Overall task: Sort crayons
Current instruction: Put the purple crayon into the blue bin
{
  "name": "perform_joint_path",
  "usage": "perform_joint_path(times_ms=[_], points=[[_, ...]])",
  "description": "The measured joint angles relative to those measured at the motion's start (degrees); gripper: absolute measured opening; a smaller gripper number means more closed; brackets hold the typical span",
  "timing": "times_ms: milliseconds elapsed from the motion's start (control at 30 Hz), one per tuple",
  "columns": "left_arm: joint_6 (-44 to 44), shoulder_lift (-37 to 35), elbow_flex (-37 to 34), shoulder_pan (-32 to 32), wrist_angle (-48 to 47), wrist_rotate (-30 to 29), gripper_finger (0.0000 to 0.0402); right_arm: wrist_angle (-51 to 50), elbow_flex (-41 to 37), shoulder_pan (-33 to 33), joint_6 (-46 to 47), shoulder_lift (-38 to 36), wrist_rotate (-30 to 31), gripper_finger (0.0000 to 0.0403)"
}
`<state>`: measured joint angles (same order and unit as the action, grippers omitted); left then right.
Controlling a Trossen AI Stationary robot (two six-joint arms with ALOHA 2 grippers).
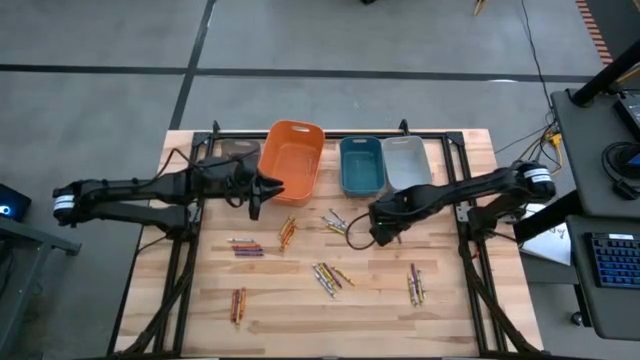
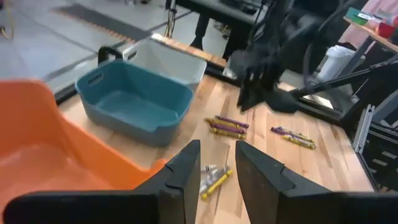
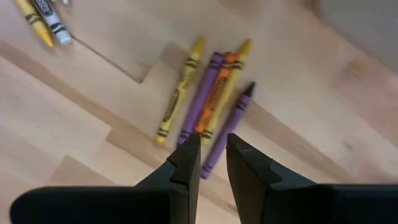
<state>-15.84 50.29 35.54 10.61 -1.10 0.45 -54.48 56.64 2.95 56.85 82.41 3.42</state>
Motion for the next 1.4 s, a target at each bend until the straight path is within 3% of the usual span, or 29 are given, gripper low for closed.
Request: perform_joint_path(times_ms=[133,300,633,833,1000,1233,1400], points=[[2.0,0.7,1.9,0.0,0.0,0.0,0.0084,1.2,1.1,-0.2,-5.5,3.5,-3.5,0.0068],[3.4,1.1,3.9,0.0,0.1,0.0,0.0084,-1.5,1.6,-0.2,-3.2,5.6,-6.5,0.0068],[3.5,1.2,4.5,0.0,-0.4,0.0,0.0084,-4.5,-0.8,0.1,-0.9,3.1,-4.6,0.0077],[2.7,1.2,4.5,0.0,-0.3,0.0,0.0084,-5.5,-2.3,0.2,-4.2,3.0,2.6,0.0103],[1.6,1.1,4.5,0.0,-0.3,0.0,0.0084,-5.5,-2.7,0.2,-15.7,3.0,1.3,0.0107],[0.3,1.1,4.5,0.0,-0.2,0.1,0.0084,-5.0,-2.7,-0.3,-12.3,2.8,4.0,0.0088],[-0.3,1.1,4.5,0.0,-0.2,0.2,0.0084,-5.3,-2.7,-0.9,-9.4,2.4,-0.6,0.0121]])
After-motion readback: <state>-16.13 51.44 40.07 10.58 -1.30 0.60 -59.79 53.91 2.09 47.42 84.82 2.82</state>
